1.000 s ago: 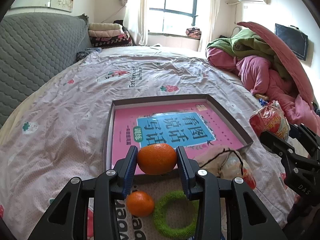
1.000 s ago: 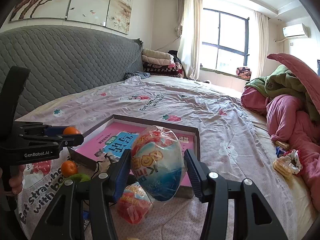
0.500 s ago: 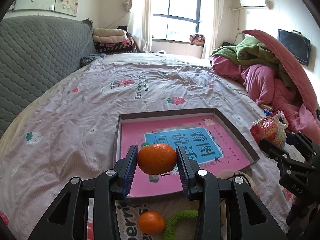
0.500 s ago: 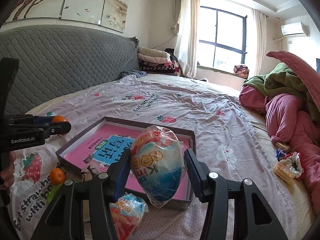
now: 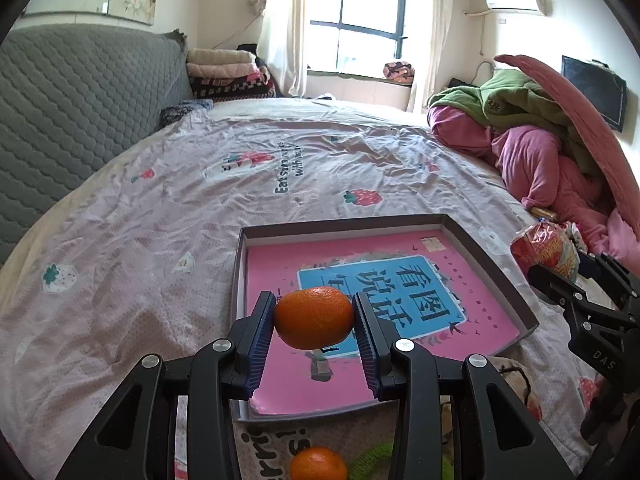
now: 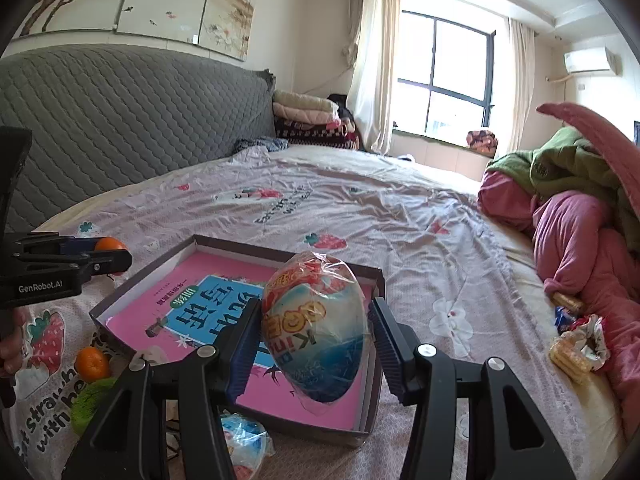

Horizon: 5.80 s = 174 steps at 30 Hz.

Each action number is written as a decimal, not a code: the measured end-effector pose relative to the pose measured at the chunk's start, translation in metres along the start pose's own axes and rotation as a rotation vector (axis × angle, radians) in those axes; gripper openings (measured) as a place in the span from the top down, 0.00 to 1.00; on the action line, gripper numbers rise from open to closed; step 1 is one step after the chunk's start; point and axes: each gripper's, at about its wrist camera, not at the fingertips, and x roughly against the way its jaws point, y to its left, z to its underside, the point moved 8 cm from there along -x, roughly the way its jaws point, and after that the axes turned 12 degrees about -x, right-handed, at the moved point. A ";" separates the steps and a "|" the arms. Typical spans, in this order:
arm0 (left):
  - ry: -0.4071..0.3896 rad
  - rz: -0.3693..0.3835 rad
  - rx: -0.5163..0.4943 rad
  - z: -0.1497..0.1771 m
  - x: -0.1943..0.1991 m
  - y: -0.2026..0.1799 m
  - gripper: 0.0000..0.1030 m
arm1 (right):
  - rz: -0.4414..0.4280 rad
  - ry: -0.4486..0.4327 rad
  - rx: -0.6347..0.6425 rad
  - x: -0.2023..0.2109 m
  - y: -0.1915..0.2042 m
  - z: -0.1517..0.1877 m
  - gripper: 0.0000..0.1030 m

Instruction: Organize objects

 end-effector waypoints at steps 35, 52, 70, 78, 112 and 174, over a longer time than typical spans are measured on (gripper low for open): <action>0.150 0.071 -0.002 0.024 -0.073 -0.003 0.61 | 0.012 0.182 -0.013 -0.058 -0.014 0.035 0.48; 0.161 0.075 -0.008 0.029 -0.083 -0.005 0.61 | 0.027 0.229 -0.055 -0.071 -0.022 0.051 0.47; 0.183 0.055 -0.015 0.036 -0.090 -0.006 0.61 | 0.047 0.225 -0.050 -0.071 -0.024 0.052 0.47; 0.188 0.062 -0.005 0.036 -0.089 -0.005 0.61 | 0.062 0.222 -0.044 -0.070 -0.024 0.052 0.47; 0.193 0.007 0.002 0.033 -0.085 0.009 0.40 | 0.070 0.197 -0.050 -0.062 -0.025 0.047 0.46; 0.088 -0.028 -0.005 0.036 0.018 -0.021 0.40 | -0.032 0.054 -0.090 -0.007 -0.009 0.011 0.37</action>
